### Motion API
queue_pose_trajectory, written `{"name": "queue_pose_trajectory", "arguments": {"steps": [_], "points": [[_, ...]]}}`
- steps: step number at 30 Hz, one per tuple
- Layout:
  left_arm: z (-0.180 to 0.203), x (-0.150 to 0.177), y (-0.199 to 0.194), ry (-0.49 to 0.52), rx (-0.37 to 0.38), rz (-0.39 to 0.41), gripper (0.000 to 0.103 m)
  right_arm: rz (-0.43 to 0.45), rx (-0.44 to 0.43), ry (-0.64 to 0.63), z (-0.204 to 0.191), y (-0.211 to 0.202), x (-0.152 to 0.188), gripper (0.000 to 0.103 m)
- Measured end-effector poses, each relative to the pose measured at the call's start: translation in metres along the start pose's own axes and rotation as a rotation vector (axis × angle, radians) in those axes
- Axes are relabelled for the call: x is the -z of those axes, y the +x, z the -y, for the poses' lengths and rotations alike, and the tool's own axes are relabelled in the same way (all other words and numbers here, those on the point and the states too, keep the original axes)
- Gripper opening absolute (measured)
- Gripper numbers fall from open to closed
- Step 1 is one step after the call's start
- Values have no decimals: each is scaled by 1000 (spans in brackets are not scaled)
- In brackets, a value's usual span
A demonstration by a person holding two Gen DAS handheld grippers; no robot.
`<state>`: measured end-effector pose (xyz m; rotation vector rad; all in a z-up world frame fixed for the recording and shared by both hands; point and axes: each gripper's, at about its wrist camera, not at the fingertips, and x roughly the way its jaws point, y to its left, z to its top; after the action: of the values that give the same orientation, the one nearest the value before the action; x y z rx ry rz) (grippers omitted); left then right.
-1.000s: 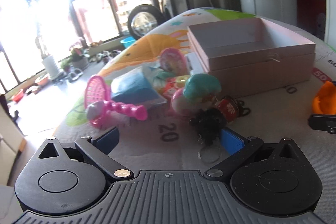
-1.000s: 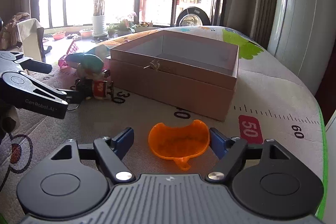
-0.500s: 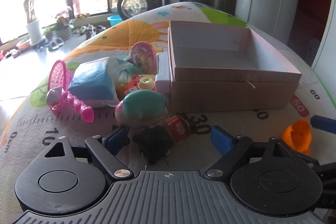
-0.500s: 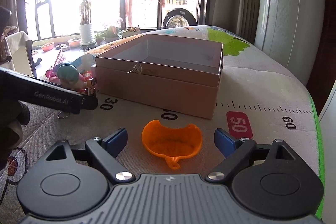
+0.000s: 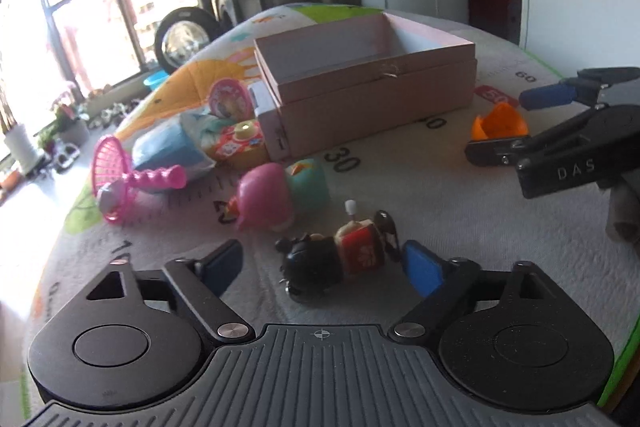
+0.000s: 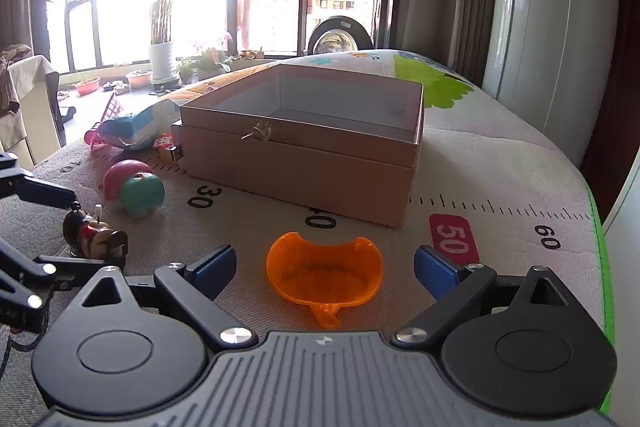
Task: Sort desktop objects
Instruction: 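Carry the orange cup into the box with the right gripper while the left gripper grasps the doll figure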
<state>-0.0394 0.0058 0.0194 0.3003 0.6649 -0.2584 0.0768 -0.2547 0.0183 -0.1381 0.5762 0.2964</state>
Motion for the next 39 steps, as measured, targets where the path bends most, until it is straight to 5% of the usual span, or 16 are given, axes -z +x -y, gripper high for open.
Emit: {"name": "queue_pose_trajectory", "arguments": {"steps": [5, 8, 13, 20, 25, 29, 31, 35, 39], "points": [[-8, -7, 8, -184, 69, -77, 97, -14, -10, -22, -3, 2, -1, 96], [-2, -10, 18, -210, 36, -86, 97, -44, -3, -26, -4, 7, -3, 92], [4, -12, 22, -223, 11, -84, 75, -95, -7, -12, -2, 13, -4, 60], [1, -22, -7, -157, 8, 17, 70, -91, -85, -67, 5, -27, -19, 60], [-7, -78, -27, -80, -3, 202, 70, 80, -78, -38, 30, -70, -77, 60], [-12, -132, -4, -56, 41, 277, 72, 182, -60, -7, 45, -61, -134, 61], [-19, -149, 14, -98, 70, 254, 82, 194, -59, 22, 51, -43, -154, 79], [-37, -131, 15, -147, 47, 229, 98, 165, -65, 45, 49, -23, -155, 84], [-45, -79, 5, -125, -40, 162, 99, 141, -75, -75, 15, -18, -124, 85]]}}
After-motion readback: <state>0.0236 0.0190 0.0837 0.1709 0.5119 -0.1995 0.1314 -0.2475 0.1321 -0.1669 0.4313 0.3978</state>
